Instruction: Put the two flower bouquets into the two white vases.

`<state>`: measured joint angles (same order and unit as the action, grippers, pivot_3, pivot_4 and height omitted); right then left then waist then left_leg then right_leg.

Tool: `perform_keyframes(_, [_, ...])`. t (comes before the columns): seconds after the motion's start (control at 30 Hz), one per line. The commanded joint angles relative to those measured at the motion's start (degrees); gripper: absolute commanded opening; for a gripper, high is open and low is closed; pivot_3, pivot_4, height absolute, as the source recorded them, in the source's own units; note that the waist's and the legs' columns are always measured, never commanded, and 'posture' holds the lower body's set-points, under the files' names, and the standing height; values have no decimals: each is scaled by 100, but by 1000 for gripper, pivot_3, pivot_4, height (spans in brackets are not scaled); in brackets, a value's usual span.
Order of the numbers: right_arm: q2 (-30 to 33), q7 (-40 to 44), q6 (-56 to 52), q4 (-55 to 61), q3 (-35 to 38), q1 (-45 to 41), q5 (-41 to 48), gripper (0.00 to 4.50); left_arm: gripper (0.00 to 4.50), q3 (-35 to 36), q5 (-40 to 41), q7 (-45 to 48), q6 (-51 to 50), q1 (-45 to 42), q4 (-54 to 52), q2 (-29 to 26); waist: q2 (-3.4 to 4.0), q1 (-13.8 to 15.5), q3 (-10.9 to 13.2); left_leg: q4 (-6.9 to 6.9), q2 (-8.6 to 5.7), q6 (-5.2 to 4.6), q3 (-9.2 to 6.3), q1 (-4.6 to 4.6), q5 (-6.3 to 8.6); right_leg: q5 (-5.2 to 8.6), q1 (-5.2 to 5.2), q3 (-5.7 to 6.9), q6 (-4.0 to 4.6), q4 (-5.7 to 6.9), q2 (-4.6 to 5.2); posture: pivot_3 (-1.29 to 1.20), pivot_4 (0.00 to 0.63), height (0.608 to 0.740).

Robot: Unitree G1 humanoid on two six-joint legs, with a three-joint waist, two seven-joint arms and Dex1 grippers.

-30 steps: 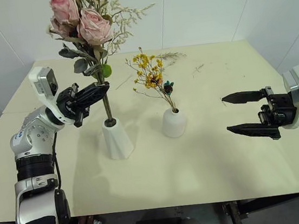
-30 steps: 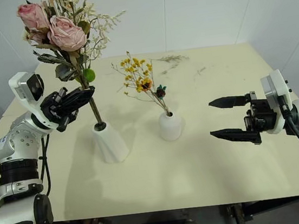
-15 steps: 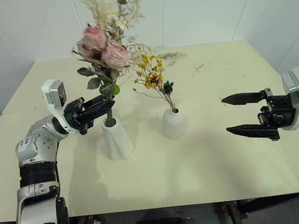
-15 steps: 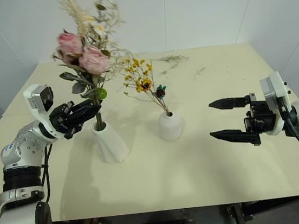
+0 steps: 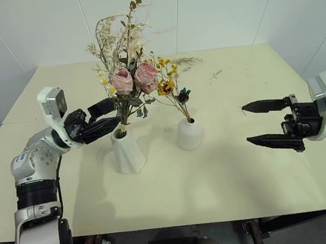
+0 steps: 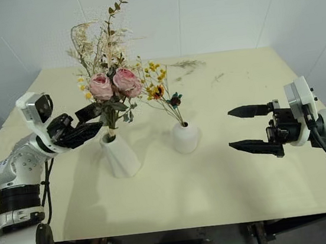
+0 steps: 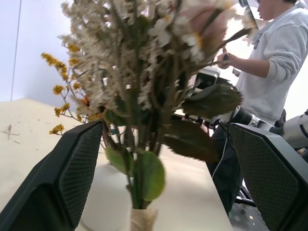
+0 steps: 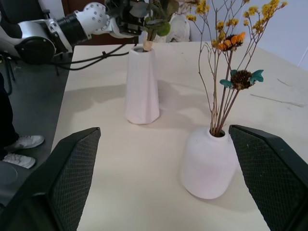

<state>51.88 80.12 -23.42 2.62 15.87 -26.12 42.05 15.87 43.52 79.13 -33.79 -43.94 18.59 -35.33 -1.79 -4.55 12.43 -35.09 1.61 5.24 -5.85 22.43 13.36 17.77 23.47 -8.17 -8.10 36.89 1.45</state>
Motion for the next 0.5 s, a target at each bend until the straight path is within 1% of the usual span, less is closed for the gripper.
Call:
perform_keyframes(0.03, [-1,23,108,59,65,-96,19,4500,4471,172,203,27,-158,162,-434,-250,0,4,0,0,0,0,0,0,0,0,0,0,0,0,0,0,150,740])
perform_keyframes(0.23, [-2,62,141,9,43,-115,-12,4500,4471,148,46,78,8,440,-546,-589,0,8,0,0,0,0,0,-1,0,1,-1,0,2,0,0,0,150,740])
perform_keyframes(0.4, [12,92,155,-29,26,-133,-32,4500,4471,357,92,14,116,495,-542,-820,0,6,0,1,0,0,0,0,0,1,0,0,3,-2,0,0,150,740])
perform_keyframes(0.5, [27,105,177,-30,46,-73,-45,4500,4471,620,-26,-63,349,606,-426,-1082,1,-23,0,4,1,-1,0,0,1,2,1,0,4,-3,0,0,150,740])
